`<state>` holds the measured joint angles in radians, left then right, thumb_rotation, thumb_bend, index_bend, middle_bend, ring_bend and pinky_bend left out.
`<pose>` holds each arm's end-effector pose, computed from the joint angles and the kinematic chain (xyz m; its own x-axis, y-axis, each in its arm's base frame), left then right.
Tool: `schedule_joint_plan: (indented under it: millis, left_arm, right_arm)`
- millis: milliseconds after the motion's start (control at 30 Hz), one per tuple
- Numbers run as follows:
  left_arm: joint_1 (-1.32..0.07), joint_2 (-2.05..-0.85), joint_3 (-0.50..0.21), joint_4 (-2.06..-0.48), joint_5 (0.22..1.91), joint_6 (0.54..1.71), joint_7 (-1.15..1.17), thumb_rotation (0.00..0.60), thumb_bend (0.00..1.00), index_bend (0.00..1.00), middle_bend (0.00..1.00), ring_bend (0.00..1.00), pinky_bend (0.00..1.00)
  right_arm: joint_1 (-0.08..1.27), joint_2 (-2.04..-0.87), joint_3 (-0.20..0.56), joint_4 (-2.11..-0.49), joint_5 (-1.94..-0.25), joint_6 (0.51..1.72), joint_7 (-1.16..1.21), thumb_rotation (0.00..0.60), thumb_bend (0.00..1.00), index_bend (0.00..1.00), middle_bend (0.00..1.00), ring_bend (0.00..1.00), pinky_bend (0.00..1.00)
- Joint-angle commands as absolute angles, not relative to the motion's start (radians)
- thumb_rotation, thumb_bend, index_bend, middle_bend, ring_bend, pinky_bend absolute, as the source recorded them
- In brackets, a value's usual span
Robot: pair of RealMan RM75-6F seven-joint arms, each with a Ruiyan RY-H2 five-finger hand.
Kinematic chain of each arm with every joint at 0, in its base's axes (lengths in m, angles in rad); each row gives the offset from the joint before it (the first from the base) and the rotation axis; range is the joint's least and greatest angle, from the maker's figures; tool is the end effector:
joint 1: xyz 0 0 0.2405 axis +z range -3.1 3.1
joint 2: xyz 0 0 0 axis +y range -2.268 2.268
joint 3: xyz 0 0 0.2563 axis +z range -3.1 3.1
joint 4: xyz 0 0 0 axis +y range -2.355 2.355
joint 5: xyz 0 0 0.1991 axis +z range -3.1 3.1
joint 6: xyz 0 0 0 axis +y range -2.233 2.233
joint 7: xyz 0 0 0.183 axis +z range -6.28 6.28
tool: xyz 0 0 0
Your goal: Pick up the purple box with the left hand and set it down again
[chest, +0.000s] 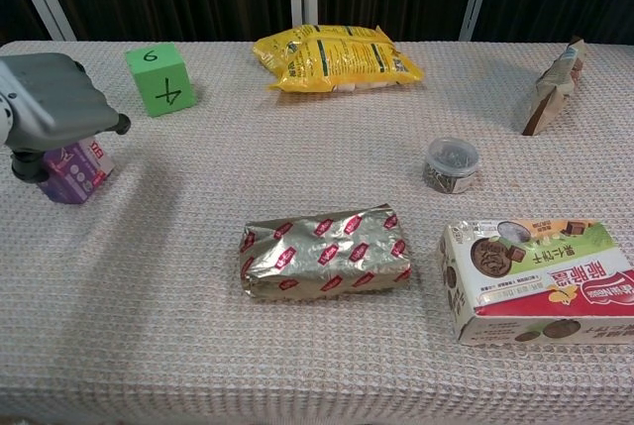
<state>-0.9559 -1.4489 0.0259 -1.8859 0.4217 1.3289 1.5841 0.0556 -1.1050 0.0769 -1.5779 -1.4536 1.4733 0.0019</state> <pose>-0.1583 0.3376 0.0003 0.9795 0.1970 0.0430 0.1203 -0.3997 -0.9087 -0.3261 -0.2155 0.1835 0.4312 0.0043 0.9022 -0.9004 0.0661 0.4300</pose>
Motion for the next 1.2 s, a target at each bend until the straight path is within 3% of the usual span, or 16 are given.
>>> schedule_joint_plan:
  millis: [33, 167, 500, 967, 1100, 1200]
  left_arm:
    - [-0.955, -1.446, 0.032, -1.89, 0.438, 1.341, 1.558, 0.6, 0.28, 0.14, 0.54, 0.29, 0.17]
    - [-0.958, -1.436, 0.042, -1.904, 0.446, 1.353, 1.544, 0.6, 0.28, 0.12, 0.39, 0.26, 0.18]
    - [-0.966, -1.43, 0.061, -1.923, 0.448, 1.356, 1.51, 0.6, 0.19, 0.09, 0.23, 0.21, 0.18]
    - [-0.96, -1.36, 0.069, -2.012, 0.489, 1.383, 1.426, 0.6, 0.14, 0.07, 0.22, 0.18, 0.18]
    - [-0.911, -1.24, 0.063, -2.077, 0.578, 1.307, 1.225, 0.6, 0.13, 0.07, 0.19, 0.17, 0.18]
    - [-0.849, -1.137, 0.069, -2.071, 0.747, 1.225, 0.999, 0.6, 0.13, 0.07, 0.17, 0.16, 0.18]
  right_arm:
    - [0.055, -1.103, 0.077, -1.58, -1.452, 1.473, 0.002, 0.6, 0.2, 0.0, 0.0, 0.0, 0.0]
    - [0.055, -1.102, 0.077, -1.583, -1.453, 1.473, -0.001, 0.6, 0.2, 0.0, 0.0, 0.0, 0.0]
    - [0.056, -1.105, 0.077, -1.585, -1.453, 1.472, -0.007, 0.6, 0.2, 0.0, 0.0, 0.0, 0.0]
    - [0.052, -1.098, 0.082, -1.586, -1.455, 1.484, 0.003, 0.6, 0.2, 0.0, 0.0, 0.0, 0.0]
    - [0.05, -1.093, 0.082, -1.585, -1.457, 1.489, 0.006, 0.6, 0.2, 0.0, 0.0, 0.0, 0.0]
    - [0.049, -1.094, 0.081, -1.585, -1.458, 1.49, 0.008, 0.6, 0.2, 0.0, 0.0, 0.0, 0.0]
